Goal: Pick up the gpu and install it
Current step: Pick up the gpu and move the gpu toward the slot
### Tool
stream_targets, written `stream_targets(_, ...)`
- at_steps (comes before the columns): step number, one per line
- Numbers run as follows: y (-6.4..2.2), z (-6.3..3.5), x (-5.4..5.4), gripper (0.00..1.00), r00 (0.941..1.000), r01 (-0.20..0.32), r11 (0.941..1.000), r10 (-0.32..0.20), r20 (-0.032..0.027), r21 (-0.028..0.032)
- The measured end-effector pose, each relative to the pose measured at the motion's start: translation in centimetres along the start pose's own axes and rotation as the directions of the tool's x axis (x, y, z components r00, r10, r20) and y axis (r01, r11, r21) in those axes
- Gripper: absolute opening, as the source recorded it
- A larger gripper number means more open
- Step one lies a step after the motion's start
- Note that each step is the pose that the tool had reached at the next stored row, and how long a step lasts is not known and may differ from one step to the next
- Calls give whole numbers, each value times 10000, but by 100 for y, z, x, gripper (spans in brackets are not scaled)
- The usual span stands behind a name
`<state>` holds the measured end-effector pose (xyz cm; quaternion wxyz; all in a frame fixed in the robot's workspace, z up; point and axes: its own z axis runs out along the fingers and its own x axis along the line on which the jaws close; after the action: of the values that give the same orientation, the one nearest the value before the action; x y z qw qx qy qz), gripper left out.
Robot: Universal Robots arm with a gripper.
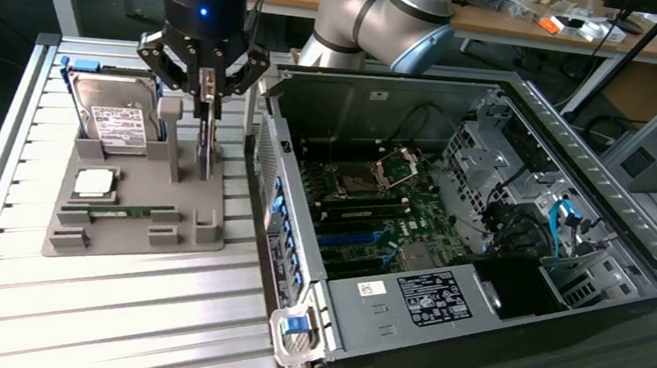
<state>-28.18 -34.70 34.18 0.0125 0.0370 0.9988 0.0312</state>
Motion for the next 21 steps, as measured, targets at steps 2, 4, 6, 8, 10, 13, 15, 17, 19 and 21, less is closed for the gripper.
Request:
stream_targets(2,4,-61,-1,27,10000,-2,10000,2,-5,-57)
stream_targets(4,8,-124,-3,27,10000,-3,9999,3,-8,-108)
stream_targets(6,11,-173,-4,27,10000,-4,9999,4,-10,-131)
stream_targets(8,14,-224,-5,27,10000,-5,9999,4,-12,-157)
stream_targets(10,20,-311,-7,27,10000,-7,9997,7,-19,-253)
stream_targets(13,22,-351,-8,27,10000,-9,9995,8,-24,-319)
stream_targets(15,24,-377,-9,27,10000,-10,9993,9,-27,-368)
stream_targets(17,25,-391,-9,27,10000,-11,9992,10,-29,-392)
stream_targets(19,26,-405,-9,27,10000,-12,9991,10,-31,-414)
stream_targets(21,27,-423,-9,27,10000,-13,9990,11,-33,-445)
